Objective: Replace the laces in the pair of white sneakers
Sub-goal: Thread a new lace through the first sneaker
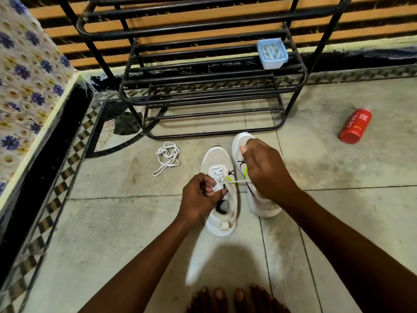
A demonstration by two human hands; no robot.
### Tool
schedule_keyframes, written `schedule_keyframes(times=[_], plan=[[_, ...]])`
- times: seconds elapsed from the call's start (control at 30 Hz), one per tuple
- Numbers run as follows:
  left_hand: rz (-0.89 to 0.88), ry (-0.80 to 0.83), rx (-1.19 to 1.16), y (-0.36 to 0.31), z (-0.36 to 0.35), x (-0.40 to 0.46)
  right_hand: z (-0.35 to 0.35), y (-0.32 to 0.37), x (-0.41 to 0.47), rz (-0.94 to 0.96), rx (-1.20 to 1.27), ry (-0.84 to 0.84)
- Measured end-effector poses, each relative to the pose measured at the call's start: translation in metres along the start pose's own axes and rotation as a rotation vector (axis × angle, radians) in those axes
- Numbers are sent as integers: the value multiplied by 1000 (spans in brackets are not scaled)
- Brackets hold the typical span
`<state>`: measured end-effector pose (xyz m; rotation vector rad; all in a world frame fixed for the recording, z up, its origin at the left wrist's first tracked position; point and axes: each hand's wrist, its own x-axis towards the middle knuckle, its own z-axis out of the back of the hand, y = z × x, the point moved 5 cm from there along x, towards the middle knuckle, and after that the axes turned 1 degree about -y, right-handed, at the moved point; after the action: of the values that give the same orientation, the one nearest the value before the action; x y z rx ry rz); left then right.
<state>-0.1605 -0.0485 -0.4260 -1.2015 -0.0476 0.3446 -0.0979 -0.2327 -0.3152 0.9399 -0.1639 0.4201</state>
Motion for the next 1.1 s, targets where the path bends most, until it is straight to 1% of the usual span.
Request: schedule_keyframes(times=[0.03,0.07,0.1,0.13,0.17,0.27,0.3,0.33,0.4,0.47,0.53,0.6,0.67,0.8,0.9,1.1], plan=[[-5,-1,5,-1,-1,-1,-3,-1,-3,114,-234,-4],[-11,-2,10,-2,-1,-1,-7,-2,-9,176,-376,9],[-17,0,15,-3,-1,-2,-10,-2,-15,189,-469,57],[-22,3,20,-4,-1,-1,-13,0,-20,172,-510,109],[-28,3,26,-4,-1,-1,-14,1,-23,118,-524,214],[-47,17,70,-7,-1,-1,-3,4,-21,-59,-549,425],[-52,21,81,-8,-2,-1,-1,3,-20,-73,-543,486],[-60,23,94,-8,-2,0,-1,5,-18,-48,-540,515],[-97,17,176,-11,0,-1,-2,10,-16,31,-519,505],[-145,12,332,-14,1,-4,-4,12,-15,134,-447,461],[-142,38,414,-15,2,-7,-4,13,-15,136,-409,472],[-104,60,402,-15,4,-7,-9,8,-15,103,-380,478],[-28,74,348,-12,8,-3,-15,1,-15,25,-365,521],[77,61,253,-16,15,1,-18,0,-15,-53,-291,509],[48,-5,236,-27,23,2,-17,0,-15,-54,-272,471],[-57,-1,163,-52,28,0,-17,1,-15,-75,-248,463]])
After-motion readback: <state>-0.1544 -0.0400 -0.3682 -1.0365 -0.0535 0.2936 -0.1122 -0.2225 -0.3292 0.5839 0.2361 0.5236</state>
